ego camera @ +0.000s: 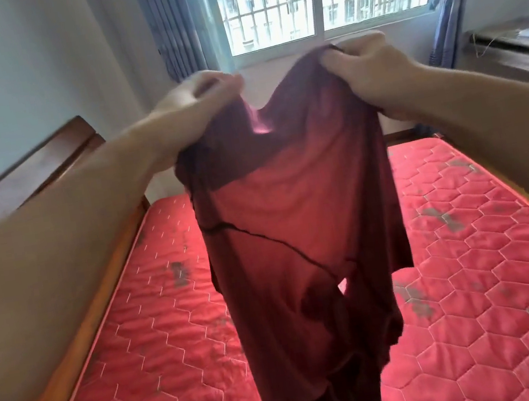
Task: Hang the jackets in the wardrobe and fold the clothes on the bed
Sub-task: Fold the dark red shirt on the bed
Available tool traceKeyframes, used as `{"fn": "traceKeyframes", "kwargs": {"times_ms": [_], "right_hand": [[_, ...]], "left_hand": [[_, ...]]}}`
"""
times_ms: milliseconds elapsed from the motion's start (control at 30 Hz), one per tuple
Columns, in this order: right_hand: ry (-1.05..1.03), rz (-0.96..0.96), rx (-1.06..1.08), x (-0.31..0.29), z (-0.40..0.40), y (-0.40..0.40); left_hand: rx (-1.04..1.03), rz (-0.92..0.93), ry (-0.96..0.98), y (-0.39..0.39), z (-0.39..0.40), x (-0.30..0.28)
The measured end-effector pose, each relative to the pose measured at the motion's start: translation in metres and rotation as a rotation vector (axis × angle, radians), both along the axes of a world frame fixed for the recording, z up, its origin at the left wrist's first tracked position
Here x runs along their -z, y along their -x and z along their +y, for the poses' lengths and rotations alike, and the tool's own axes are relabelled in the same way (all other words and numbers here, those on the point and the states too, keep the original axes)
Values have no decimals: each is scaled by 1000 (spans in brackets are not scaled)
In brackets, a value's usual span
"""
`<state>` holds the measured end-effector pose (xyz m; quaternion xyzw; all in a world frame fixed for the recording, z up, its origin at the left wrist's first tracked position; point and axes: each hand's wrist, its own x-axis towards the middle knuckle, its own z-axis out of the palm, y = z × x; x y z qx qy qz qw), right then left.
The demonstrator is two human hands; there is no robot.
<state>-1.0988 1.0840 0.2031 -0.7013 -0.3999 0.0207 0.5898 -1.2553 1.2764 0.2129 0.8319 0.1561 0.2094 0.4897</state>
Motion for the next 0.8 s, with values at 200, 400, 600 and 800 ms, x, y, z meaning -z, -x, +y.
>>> {"fn": "traceKeyframes", "kwargs": {"times_ms": [200, 400, 600, 800], "right_hand": [[-278, 56, -97, -21, 27, 39], [350, 153, -273, 146, -10, 30], [615, 158, -223, 172, -11, 16], [464, 128, -201, 80, 10, 23]], "left_hand": [[77, 98, 45, -25, -63, 27], [-66, -276, 489, -5, -38, 6], [-320, -210, 305, 21, -1, 7], [-238, 328, -226, 52, 18, 53]]}}
